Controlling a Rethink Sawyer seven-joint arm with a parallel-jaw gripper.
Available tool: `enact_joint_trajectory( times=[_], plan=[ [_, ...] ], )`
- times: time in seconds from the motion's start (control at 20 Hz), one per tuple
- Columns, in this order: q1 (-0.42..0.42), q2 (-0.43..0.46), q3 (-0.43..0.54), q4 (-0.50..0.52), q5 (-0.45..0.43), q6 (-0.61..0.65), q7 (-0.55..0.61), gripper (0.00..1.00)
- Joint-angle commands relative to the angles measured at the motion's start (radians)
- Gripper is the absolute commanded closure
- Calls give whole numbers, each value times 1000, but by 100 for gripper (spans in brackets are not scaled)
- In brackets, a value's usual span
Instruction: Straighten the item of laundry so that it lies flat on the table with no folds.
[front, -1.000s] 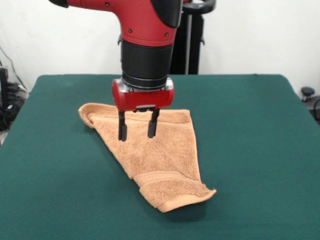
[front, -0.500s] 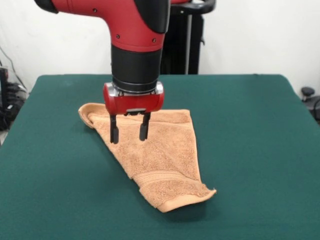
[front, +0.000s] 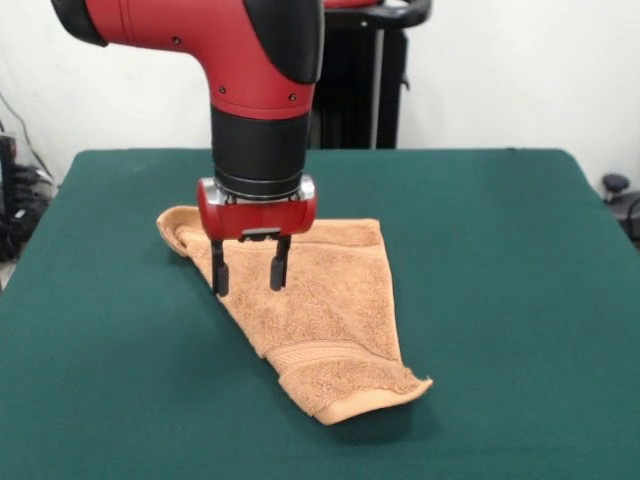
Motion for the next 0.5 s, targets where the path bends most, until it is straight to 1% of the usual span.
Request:
enact_joint_trajectory(
  times=[0.05, 0.35, 0.5],
  plan=[
    [12, 48, 109, 41, -14, -28, 21, 0],
    [3, 48, 123, 30, -8, -8, 0, 0],
    [-9, 23, 130, 55, -9, -19, -6, 0]
  ],
)
